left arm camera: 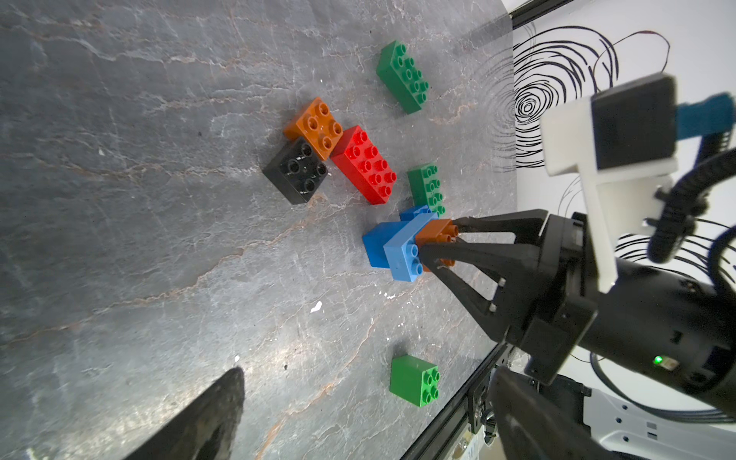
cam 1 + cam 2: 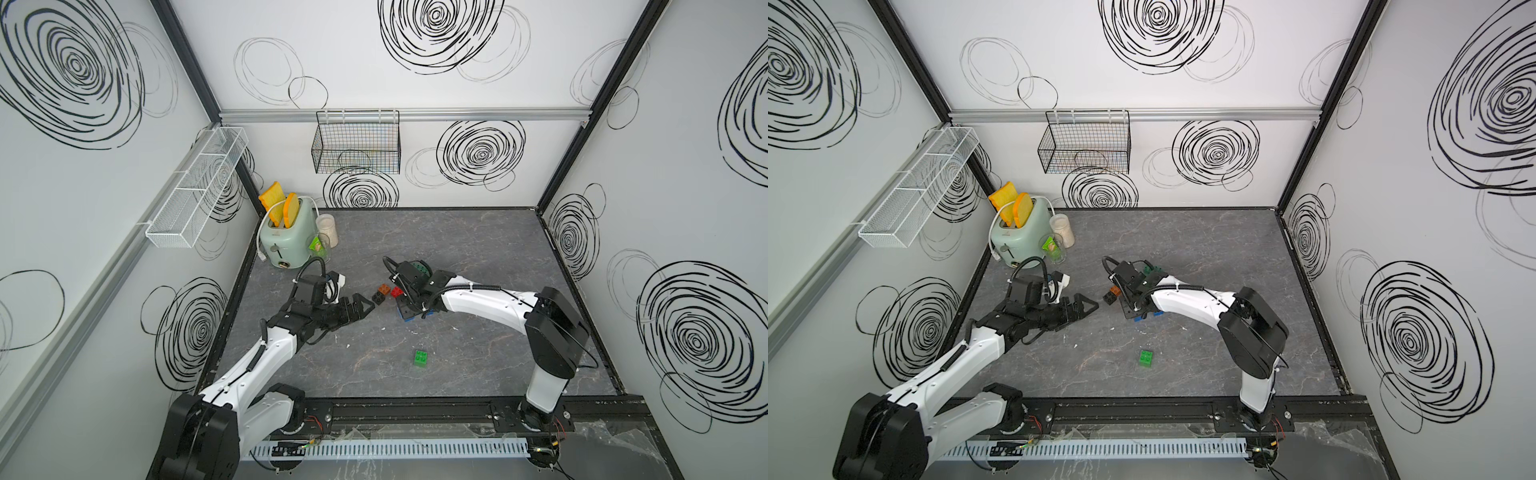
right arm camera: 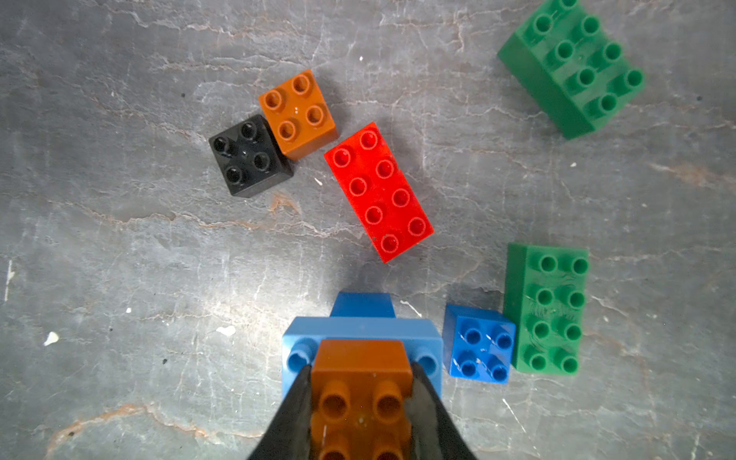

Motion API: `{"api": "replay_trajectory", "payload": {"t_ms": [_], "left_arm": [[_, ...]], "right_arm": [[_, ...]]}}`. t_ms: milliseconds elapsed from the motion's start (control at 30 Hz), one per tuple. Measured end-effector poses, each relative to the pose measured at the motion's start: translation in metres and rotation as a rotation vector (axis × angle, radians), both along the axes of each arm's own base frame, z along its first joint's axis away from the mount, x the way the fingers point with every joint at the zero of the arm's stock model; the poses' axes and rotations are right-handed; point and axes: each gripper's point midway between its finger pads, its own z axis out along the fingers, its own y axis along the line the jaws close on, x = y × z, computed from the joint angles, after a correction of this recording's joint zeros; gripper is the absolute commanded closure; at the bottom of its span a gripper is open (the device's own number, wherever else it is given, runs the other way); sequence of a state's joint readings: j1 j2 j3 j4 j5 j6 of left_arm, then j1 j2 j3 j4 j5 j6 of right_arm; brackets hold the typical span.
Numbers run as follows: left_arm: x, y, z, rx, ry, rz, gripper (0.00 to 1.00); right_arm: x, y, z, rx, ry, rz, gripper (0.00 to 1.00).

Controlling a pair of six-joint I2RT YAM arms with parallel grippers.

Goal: Assemble the letter f with lego
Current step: Assemble the lego brick with the lego brick.

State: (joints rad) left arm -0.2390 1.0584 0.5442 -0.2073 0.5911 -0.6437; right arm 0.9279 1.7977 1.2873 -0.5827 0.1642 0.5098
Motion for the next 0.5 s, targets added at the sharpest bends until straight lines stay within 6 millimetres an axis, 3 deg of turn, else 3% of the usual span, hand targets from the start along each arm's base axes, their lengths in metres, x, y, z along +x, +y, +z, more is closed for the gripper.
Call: {"api": "replay_trajectory", "payload": {"t_ms": [500], "left_arm": [[0.0,0.0,0.0,0.0,0.0,0.0,0.02]], "right_arm": [[-0.0001,0.0,-0.0024,-0.009,-0.008,0.029,0.69]]}}
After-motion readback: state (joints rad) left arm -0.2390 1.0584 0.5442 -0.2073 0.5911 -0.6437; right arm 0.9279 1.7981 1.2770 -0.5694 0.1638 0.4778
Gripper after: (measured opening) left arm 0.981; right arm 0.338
